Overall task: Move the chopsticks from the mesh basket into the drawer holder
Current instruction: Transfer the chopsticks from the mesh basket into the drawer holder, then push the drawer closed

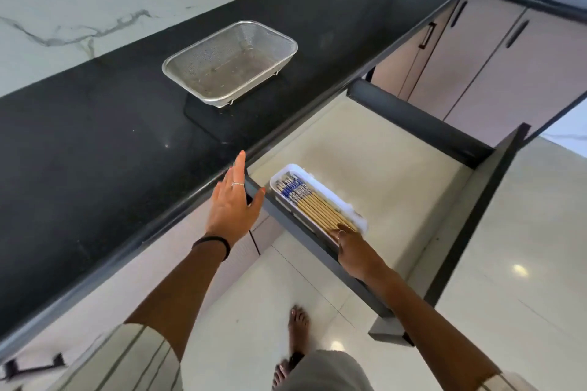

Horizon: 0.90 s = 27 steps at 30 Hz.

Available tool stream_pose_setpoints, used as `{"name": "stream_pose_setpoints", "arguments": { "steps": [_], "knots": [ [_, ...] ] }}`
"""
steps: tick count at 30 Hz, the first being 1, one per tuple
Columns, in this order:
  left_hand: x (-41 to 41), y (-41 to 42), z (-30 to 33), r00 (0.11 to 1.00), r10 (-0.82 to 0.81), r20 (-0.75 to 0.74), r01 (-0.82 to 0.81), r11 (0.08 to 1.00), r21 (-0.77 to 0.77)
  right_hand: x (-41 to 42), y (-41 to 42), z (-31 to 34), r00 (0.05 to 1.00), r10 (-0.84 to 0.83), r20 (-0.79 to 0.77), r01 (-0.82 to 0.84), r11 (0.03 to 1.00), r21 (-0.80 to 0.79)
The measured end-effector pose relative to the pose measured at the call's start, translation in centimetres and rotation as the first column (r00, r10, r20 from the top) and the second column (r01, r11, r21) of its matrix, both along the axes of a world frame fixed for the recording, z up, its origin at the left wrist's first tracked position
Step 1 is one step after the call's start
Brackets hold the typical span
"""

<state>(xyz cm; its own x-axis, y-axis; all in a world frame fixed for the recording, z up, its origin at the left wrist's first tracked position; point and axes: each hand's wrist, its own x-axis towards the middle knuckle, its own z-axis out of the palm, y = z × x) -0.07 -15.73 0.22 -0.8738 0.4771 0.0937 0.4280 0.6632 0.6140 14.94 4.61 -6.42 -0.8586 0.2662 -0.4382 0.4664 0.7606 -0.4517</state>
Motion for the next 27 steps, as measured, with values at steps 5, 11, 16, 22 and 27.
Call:
{"name": "stream_pose_setpoints", "arguments": {
  "steps": [5, 11, 16, 22, 27],
  "knots": [
    [4.4, 2.2, 0.3, 0.994, 0.001, 0.112, -0.011, 0.996, 0.083, 3.0, 0.7, 2.6, 0.993, 0.006, -0.115, -0.005, 1.0, 0.013],
    [7.7, 6.8, 2.2, 0.986, -0.013, 0.168, -0.029, 0.969, 0.245, 4.5, 4.3, 6.1, 0.98, 0.045, -0.193, -0.039, 0.999, 0.037],
    [10.2, 10.2, 1.7, 0.929, -0.014, 0.371, -0.081, 0.967, 0.241, 4.4, 7.2, 6.9, 0.974, 0.151, -0.166, -0.154, 0.988, -0.003],
    [13.6, 16.7, -0.2, 0.882, 0.041, 0.47, -0.034, 0.999, -0.024, 6.2, 13.3, 6.5, 0.925, 0.353, -0.138, -0.35, 0.935, 0.047],
    [18.5, 21.8, -1.9, 0.892, 0.037, 0.45, 0.032, 0.989, -0.143, 9.4, 18.9, 5.8, 0.85, 0.468, -0.242, -0.442, 0.884, 0.154]
  ]
}}
